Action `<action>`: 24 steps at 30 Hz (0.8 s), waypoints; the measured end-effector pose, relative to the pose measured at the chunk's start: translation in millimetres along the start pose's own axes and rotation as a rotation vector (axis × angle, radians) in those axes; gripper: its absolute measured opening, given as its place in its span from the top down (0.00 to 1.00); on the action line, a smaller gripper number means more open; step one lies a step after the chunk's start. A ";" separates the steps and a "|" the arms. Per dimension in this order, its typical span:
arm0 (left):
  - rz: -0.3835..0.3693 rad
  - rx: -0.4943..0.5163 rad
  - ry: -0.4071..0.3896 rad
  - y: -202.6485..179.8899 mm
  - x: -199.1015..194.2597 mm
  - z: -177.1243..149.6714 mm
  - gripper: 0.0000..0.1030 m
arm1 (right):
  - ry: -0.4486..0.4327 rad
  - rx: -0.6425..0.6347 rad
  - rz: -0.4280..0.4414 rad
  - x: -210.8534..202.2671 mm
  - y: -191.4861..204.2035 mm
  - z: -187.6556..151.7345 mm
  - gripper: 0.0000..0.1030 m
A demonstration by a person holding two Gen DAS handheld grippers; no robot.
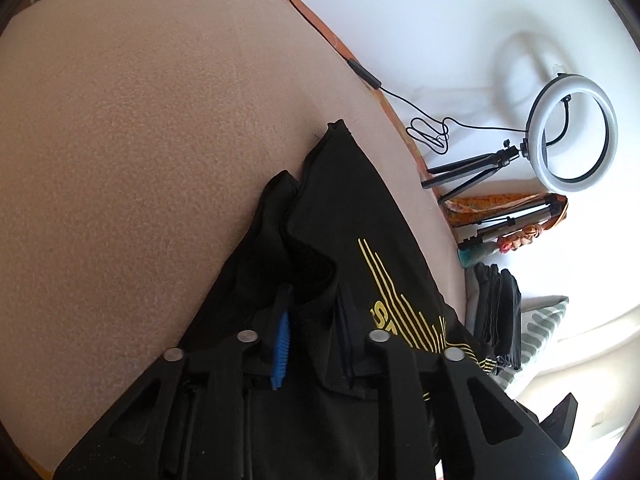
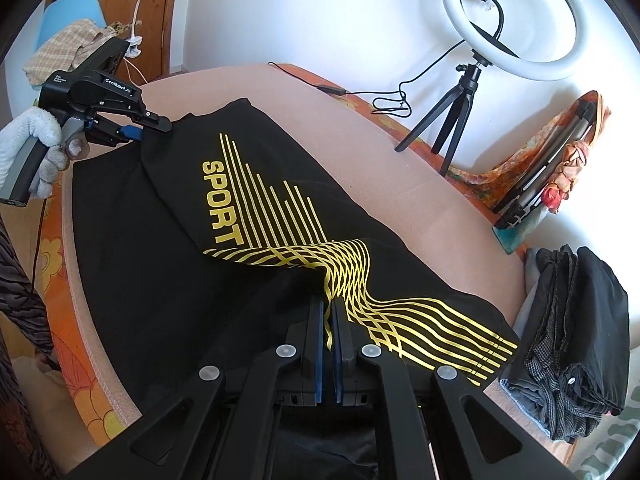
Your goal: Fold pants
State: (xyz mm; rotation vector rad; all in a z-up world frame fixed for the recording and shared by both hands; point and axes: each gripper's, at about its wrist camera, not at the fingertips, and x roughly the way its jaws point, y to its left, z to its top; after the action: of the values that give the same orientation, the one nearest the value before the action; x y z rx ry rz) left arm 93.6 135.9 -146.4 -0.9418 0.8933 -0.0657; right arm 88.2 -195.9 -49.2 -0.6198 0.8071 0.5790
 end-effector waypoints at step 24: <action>-0.042 0.130 -0.069 3.0 -73.3 -41.6 0.97 | 0.023 -0.067 -0.018 -31.6 13.6 -28.1 1.00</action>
State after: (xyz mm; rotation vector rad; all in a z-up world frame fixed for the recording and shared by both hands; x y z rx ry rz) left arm 16.2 140.1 -113.2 -0.8367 0.7962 -0.1252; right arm 48.0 -213.5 -43.1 -0.6954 0.8052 0.5855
